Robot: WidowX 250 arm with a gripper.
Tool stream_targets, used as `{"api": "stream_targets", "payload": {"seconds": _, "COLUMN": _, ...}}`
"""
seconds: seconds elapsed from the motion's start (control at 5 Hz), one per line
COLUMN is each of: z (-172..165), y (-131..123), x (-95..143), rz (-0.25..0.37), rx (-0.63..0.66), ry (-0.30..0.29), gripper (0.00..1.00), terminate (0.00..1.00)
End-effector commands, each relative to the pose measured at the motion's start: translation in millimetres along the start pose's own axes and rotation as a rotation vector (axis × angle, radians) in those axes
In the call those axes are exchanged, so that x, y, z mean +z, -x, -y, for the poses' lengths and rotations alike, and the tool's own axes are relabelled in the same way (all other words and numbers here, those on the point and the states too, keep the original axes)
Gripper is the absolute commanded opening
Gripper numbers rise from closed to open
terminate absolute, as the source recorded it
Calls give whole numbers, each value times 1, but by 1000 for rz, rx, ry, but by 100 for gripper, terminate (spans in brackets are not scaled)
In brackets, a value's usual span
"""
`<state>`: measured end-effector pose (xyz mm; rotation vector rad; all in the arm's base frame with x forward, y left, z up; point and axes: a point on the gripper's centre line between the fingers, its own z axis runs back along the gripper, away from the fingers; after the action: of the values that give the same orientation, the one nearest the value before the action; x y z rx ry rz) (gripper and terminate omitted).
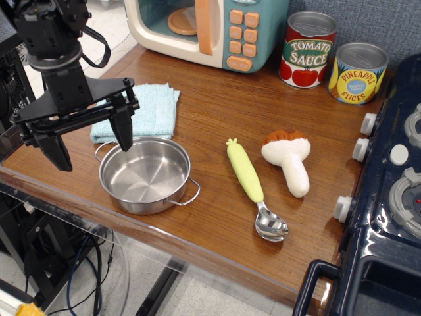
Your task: Move the napkin below the cans and next to the stove.
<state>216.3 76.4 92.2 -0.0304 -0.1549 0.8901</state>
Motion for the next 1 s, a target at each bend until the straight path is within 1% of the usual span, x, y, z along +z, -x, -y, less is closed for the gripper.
{"api": "stream_targets", "payload": {"seconds": 0.0, "z": 0, "y": 0, "x": 0, "rz": 0, "rx": 0, "ry": 0, "gripper": 100, "terminate": 0}}
{"api": "stream_targets", "payload": {"seconds": 0.2, "z": 7, "y": -22, "x": 2, "rz": 20, "rx": 29, "ry": 0, "gripper": 100, "terminate": 0}}
{"api": "stream_targets", "payload": {"seconds": 0.4, "z": 16, "y": -47, "x": 6, "rz": 34, "rx": 91, "ry": 14, "gripper": 100, "terminate": 0}}
{"api": "stream_targets", "payload": {"seconds": 0.6, "z": 17, "y": -76, "x": 4, "rz": 40, "rx": 168, "ry": 15, "gripper": 100, "terminate": 0}}
{"api": "stream_targets", "payload": {"seconds": 0.8, "z": 22, "y": -103, "x": -12, "rz": 39, "rx": 205, "ry": -3, "gripper": 100, "terminate": 0}}
